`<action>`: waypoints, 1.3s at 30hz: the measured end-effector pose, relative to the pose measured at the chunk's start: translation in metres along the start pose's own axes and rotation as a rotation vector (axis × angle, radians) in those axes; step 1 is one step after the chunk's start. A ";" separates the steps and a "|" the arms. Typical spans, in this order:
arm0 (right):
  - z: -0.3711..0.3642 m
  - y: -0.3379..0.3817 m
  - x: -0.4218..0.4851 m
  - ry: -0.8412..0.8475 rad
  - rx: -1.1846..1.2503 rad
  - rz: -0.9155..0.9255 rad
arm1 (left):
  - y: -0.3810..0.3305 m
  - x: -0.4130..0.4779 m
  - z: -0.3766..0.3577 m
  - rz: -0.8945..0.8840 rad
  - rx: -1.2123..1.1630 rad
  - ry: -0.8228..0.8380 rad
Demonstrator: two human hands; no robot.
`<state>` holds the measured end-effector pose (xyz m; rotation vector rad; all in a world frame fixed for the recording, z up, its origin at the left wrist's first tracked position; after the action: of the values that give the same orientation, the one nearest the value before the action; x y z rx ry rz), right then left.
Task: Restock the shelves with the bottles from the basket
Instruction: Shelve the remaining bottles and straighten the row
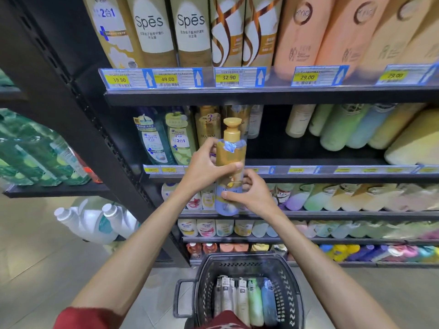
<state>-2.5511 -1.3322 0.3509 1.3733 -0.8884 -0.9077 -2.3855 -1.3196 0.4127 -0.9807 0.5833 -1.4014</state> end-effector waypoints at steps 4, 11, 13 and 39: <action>0.002 -0.005 0.000 -0.031 0.122 -0.039 | 0.008 0.006 -0.008 -0.042 -0.011 0.044; 0.013 -0.011 0.004 -0.155 0.328 -0.104 | 0.053 0.001 -0.007 -0.130 0.738 -0.166; 0.018 -0.009 0.010 -0.203 0.383 -0.113 | 0.061 0.002 -0.009 -0.161 0.896 -0.153; 0.034 0.010 0.077 -0.461 0.249 0.042 | 0.084 -0.008 -0.023 -0.198 0.879 -0.103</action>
<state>-2.5513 -1.4168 0.3602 1.3689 -1.4142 -1.1327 -2.3609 -1.3255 0.3293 -0.3915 -0.2283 -1.5493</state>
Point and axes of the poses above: each hand's wrist, its own x-axis towards the middle knuckle, its own z-axis out of the back of the hand, y = z × x, the point moved 3 cm from there along x, towards the middle knuckle, and after that the axes turned 10 degrees about x, right-handed, at the moved point
